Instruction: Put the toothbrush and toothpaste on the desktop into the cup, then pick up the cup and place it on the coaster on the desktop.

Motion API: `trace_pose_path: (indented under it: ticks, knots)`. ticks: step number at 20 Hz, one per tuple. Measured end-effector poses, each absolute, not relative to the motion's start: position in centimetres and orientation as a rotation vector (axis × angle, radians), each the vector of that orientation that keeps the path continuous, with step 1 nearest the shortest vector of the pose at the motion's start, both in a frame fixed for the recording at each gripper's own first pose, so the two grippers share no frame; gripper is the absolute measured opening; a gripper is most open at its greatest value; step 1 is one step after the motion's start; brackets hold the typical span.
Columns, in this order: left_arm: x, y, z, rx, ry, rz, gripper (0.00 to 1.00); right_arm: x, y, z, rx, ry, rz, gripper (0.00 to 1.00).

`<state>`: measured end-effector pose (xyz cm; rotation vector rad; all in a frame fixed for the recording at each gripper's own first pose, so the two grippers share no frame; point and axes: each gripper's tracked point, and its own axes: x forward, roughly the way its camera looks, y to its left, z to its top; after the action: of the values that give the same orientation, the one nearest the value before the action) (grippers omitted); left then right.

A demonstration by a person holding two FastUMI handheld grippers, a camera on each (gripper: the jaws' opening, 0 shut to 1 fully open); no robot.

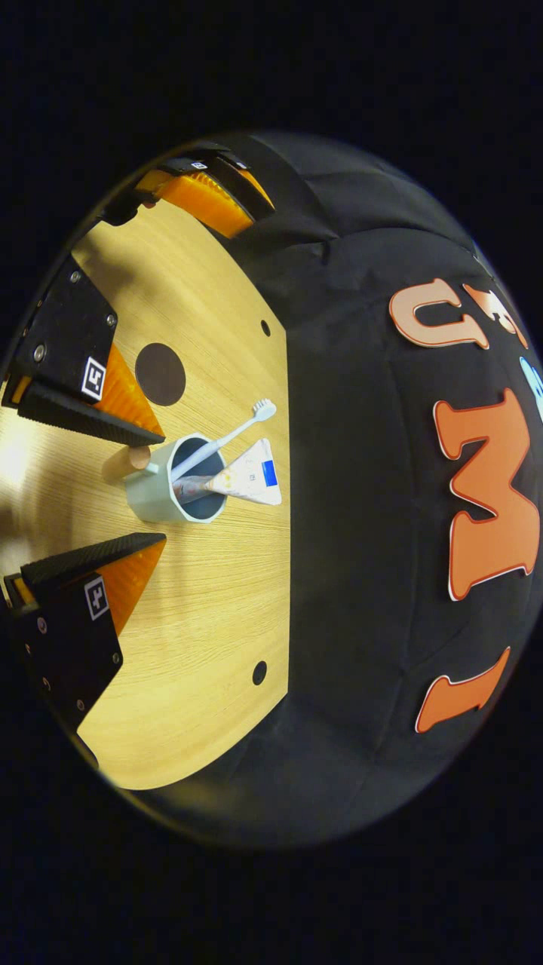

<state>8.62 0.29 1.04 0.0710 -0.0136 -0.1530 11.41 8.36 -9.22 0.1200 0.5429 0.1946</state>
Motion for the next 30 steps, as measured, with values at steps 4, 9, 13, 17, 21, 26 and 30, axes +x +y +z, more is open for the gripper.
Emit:
trace_pose_path:
  ticks: [4,9,13,17,21,26,30]
  knots:
    - [8.1,2.6,0.0,0.043,0.009,-0.112,1.00,12.1,9.4,-9.9,0.061,0.625,0.207,0.70]
    - [7.7,4.6,-1.4,0.016,0.032,-0.085,1.00,12.1,10.7,-11.7,0.004,0.742,0.196,0.70]
    - [7.3,5.7,-2.3,-0.011,0.049,-0.071,0.99,12.8,10.3,-12.8,-0.013,0.843,0.161,0.70]
    - [6.8,6.5,-3.3,-0.032,0.060,-0.055,1.00,12.7,10.6,-14.9,0.051,0.972,0.130,0.70]
    - [6.4,5.5,-4.2,-0.100,0.087,-0.068,1.00,13.0,11.3,-16.3,0.052,1.012,0.104,0.70]
    - [6.5,6.3,-4.9,-0.115,0.104,-0.048,0.99,12.8,10.8,-17.1,0.051,1.046,0.072,0.48]
    - [6.2,6.1,-5.6,-0.119,0.124,-0.046,0.99,12.8,11.1,-17.0,0.066,1.026,0.063,0.27]
